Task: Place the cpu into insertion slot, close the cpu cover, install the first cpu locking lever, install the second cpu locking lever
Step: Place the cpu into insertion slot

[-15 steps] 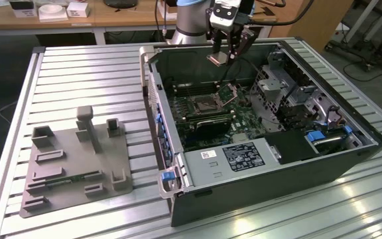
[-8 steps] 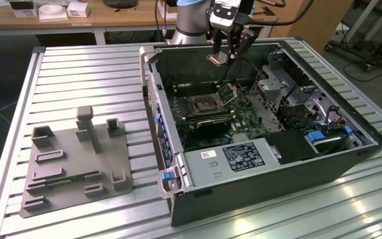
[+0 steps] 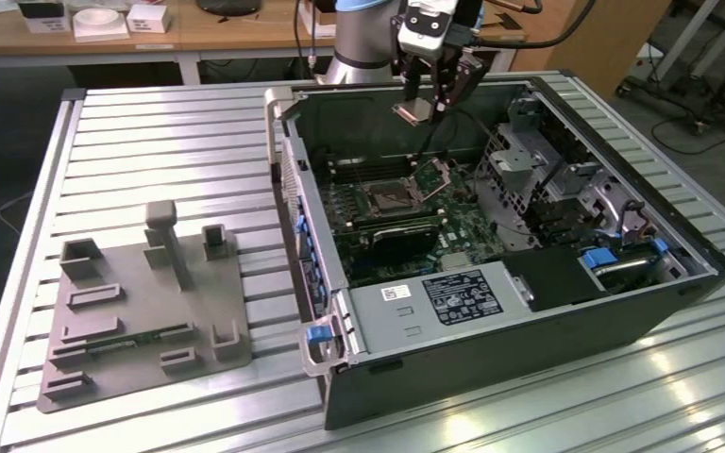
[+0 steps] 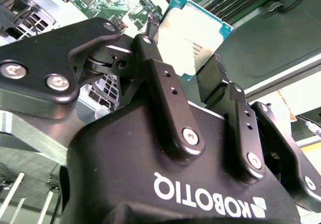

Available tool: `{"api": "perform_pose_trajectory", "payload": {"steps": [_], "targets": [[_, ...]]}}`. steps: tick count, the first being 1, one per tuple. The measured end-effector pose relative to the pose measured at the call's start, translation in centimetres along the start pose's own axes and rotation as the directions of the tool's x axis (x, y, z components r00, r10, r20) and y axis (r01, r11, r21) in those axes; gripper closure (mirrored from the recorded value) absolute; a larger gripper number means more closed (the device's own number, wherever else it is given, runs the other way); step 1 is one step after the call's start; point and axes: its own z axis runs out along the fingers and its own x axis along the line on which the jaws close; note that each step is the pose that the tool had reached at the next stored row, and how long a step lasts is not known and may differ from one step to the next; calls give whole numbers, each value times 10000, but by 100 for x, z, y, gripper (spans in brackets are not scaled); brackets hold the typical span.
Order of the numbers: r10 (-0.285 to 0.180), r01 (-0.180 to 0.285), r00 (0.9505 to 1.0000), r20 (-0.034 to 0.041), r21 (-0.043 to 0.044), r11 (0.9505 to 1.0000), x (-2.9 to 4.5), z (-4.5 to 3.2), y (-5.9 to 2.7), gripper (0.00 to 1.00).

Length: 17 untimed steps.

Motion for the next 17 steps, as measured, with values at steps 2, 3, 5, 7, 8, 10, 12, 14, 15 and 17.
{"api": "perform_pose_trajectory", "payload": {"steps": [2, 3, 5, 7, 8, 10, 12, 14, 15, 17], "targets": [[23, -23, 10000, 2, 0, 10000, 0, 0, 0, 46], [49, -49, 10000, 4, -1, 10000, 0, 0, 0, 46], [144, -144, 9999, 13, -3, 9999, 0, 2, -1, 46], [320, -320, 9995, 29, -6, 9995, 3, 3, -7, 46], [434, -434, 9990, 39, -9, 9991, 3, 4, -9, 46], [656, -656, 9978, 58, -13, 9978, 6, 6, -16, 46], [802, -802, 9968, 71, -16, 9968, 9, 7, -25, 46], [879, -879, 9961, 78, -19, 9961, 11, 7, -32, 46], [883, -882, 9961, 78, -19, 9961, 11, 8, -32, 46], [885, -885, 9960, 78, -20, 9961, 12, 8, -32, 46]]}}
